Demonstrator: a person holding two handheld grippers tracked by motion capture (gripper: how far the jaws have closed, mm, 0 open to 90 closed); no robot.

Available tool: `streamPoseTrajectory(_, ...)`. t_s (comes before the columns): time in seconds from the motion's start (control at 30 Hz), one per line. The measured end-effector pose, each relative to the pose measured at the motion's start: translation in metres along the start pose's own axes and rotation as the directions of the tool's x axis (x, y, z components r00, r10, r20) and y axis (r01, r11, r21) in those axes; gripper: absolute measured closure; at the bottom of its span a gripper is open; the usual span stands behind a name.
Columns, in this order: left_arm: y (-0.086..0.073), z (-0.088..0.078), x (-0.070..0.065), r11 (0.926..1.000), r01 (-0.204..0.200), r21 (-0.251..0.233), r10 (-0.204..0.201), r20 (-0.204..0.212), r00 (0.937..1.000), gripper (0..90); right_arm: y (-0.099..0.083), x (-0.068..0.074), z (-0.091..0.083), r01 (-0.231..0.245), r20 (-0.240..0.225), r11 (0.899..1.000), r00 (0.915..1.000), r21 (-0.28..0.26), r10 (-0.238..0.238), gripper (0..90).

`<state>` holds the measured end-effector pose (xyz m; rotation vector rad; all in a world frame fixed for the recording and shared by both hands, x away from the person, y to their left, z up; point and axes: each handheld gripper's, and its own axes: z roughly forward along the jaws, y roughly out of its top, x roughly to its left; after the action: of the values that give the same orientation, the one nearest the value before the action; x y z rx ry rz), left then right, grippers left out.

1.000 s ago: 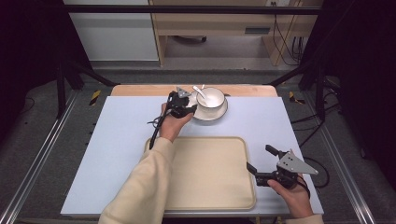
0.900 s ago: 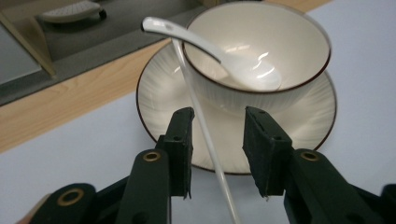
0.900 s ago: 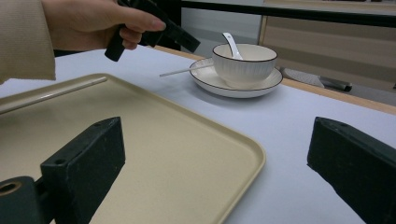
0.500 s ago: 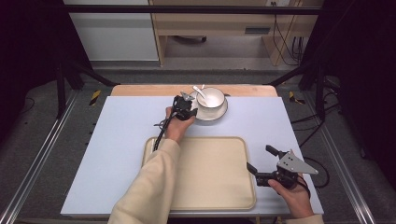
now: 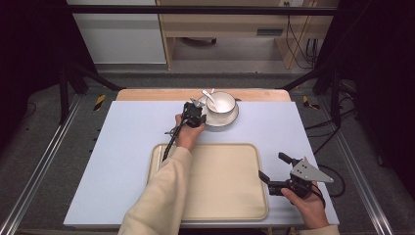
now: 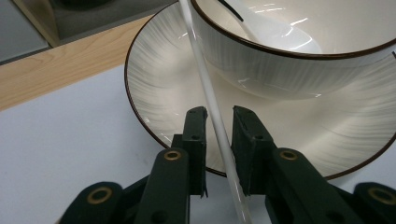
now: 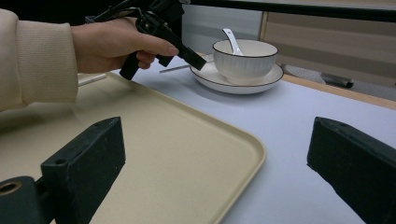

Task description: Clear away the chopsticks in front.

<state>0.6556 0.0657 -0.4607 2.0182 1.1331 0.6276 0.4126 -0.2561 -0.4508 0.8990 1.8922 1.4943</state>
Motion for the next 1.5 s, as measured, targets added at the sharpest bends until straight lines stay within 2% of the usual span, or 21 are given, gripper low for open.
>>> streamPoseTrajectory(0.37, 0.000, 0.002, -0.002, 0.9990, 0.045, -0.004, -0.045, -0.033, 0.9984, 81.6, 0.000, 0.000, 0.000, 0.002, -0.002, 1.000, 1.0000, 0.009, -0.002, 5.1)
streamPoseTrajectory(0.63, 0.000, 0.000, 0.001, 0.9981, 0.062, -0.010, -0.062, -0.053, 0.9966, 85.2, 0.000, -0.001, -0.001, 0.000, -0.002, 1.000, 1.0000, 0.004, 0.000, 5.2)
streamPoseTrajectory(0.7, 0.001, -0.001, 0.001, 0.9984, 0.055, -0.011, -0.056, -0.073, 0.9958, 85.3, -0.001, -0.001, -0.001, -0.001, -0.003, 1.000, 1.0000, 0.005, 0.001, 5.2)
streamPoseTrajectory(0.87, 0.002, -0.007, 0.006, 0.9973, 0.069, -0.026, -0.071, -0.092, 0.9932, 85.5, -0.001, -0.002, -0.001, -0.002, -0.001, 1.000, 1.0000, 0.005, 0.002, 5.2)
streamPoseTrajectory(0.93, 0.002, -0.011, 0.008, 0.9979, 0.060, -0.026, -0.062, -0.104, 0.9927, 85.5, -0.001, -0.002, -0.001, -0.003, 0.000, 1.000, 1.0000, 0.005, 0.003, 5.2)
streamPoseTrajectory(1.1, 0.001, -0.033, 0.016, 0.9949, 0.085, -0.054, -0.092, -0.133, 0.9869, 85.6, -0.001, -0.002, -0.001, -0.004, -0.001, 1.000, 1.0000, 0.004, 0.004, 5.3)
streamPoseTrajectory(1.13, 0.000, -0.037, 0.017, 0.9945, 0.086, -0.059, -0.094, -0.135, 0.9864, 85.6, 0.000, -0.002, -0.001, -0.008, -0.002, 1.000, 1.0000, 0.003, 0.008, 5.3)
streamPoseTrajectory(1.17, -0.001, -0.047, 0.020, 0.9954, 0.073, -0.062, -0.082, -0.158, 0.9841, 85.6, 0.000, -0.002, -0.001, -0.001, -0.005, 1.000, 1.0000, -0.001, 0.001, 5.3)
streamPoseTrajectory(1.2, -0.001, -0.047, 0.020, 0.9954, 0.073, -0.062, -0.082, -0.158, 0.9841, 85.6, 0.000, -0.002, -0.001, -0.001, -0.005, 1.000, 1.0000, -0.001, 0.001, 5.3)
streamPoseTrajectory(1.37, -0.009, -0.072, 0.025, 0.9924, 0.099, -0.073, -0.112, -0.189, 0.9757, 85.6, 0.001, 0.000, 0.000, -0.005, -0.012, 1.000, 0.9999, -0.004, 0.005, 5.3)
streamPoseTrajectory(1.4, -0.011, -0.078, 0.024, 0.9931, 0.093, -0.072, -0.106, -0.204, 0.9732, 85.6, 0.001, 0.000, 0.000, -0.002, -0.015, 1.000, 0.9999, -0.005, 0.002, 5.3)
streamPoseTrajectory(1.47, -0.018, -0.090, 0.020, 0.9966, 0.054, -0.062, -0.067, -0.236, 0.9694, 85.6, 0.002, 0.001, 0.000, -0.006, -0.019, 1.000, 0.9998, -0.011, 0.006, 5.3)
streamPoseTrajectory(1.5, -0.023, -0.096, 0.017, 0.9964, 0.056, -0.064, -0.069, -0.241, 0.9681, 85.6, 0.002, 0.002, 0.000, -0.008, -0.022, 1.000, 0.9997, -0.010, 0.007, 5.3)
